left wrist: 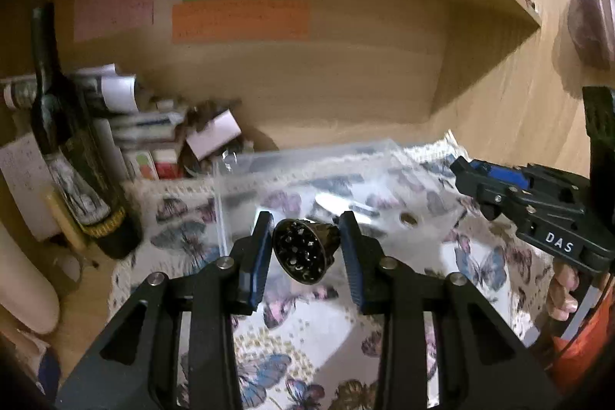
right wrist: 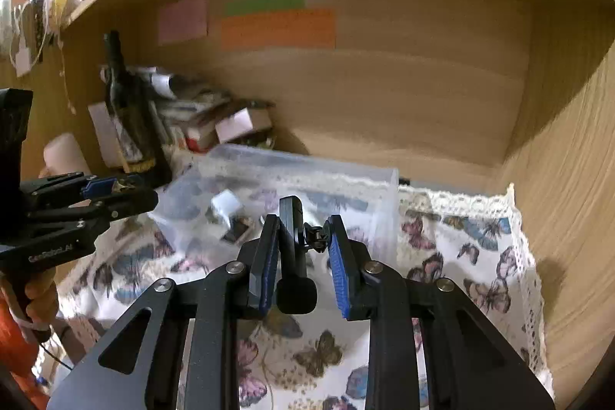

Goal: Organize rigid objects
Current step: 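Lower the knob and fitting into the clear box and open both tools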

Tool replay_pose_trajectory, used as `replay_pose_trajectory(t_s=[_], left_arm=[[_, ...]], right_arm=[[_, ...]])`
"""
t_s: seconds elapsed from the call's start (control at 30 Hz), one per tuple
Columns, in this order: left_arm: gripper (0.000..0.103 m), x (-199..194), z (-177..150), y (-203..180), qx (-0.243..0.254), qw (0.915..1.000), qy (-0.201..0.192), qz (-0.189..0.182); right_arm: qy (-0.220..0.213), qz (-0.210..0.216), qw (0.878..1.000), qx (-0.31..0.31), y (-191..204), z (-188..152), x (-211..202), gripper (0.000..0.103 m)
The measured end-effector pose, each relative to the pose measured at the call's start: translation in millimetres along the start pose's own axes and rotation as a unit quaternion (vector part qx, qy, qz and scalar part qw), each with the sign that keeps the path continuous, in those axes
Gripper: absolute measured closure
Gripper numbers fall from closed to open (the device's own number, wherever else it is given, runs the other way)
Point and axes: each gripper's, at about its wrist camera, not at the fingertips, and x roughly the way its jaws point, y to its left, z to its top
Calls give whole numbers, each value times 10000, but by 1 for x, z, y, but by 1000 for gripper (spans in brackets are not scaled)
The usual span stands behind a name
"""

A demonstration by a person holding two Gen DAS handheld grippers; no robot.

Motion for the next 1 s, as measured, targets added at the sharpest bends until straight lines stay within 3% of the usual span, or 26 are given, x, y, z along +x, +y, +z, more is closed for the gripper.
replay_pose_trajectory(t_s=[0.3,0.63,0.87,0.93,1.0], left_arm=[[68,30,19,-1,-18,9999,113,75],[68,90,4,9,-212,9967,783,16],[68,107,-5,6,-142,9950,984,4],[66,108,-5,6,-102,9950,991,37],[51,106,-5,6,-122,9949,998,-18]], right_arm=[[-45,151,9999,54,-2,18,23,80],[629,276,9976,74,-3,4,85,80],[1105,255,9935,25,0,-7,116,80],[1163,252,9929,21,0,-8,117,77],[1122,240,9934,26,0,-5,113,71]])
